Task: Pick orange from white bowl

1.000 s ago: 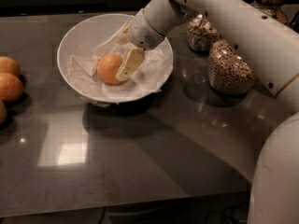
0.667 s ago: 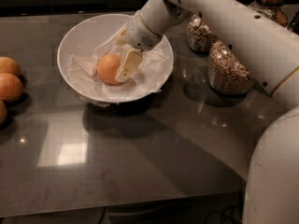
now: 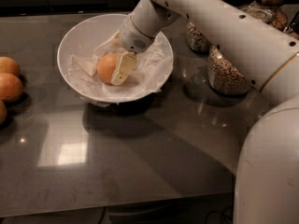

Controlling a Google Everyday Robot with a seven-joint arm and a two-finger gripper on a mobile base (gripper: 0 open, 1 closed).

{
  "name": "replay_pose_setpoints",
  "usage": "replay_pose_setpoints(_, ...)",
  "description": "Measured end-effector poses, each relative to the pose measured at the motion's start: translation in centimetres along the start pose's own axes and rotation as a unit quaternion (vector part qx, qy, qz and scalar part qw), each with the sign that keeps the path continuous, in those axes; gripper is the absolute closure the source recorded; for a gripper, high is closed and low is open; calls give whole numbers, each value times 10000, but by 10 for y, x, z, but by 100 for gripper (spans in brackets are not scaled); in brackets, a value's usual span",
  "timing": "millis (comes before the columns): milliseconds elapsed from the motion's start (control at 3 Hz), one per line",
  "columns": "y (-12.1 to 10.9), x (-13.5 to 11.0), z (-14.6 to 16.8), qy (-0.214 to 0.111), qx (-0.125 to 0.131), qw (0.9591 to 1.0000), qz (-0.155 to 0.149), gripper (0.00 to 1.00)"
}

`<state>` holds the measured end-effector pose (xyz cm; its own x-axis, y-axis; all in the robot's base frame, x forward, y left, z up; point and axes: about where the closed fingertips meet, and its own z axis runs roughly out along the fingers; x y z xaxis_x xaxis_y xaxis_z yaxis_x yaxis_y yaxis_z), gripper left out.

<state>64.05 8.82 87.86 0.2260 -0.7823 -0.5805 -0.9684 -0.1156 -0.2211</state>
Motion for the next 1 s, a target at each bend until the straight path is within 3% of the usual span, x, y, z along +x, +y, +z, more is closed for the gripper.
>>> replay_pose_setpoints(667, 1, -13, 25, -109, -259, 9995, -160, 18)
replay_pose_setpoints(1000, 0, -15, 23, -109, -260, 9995, -158, 19)
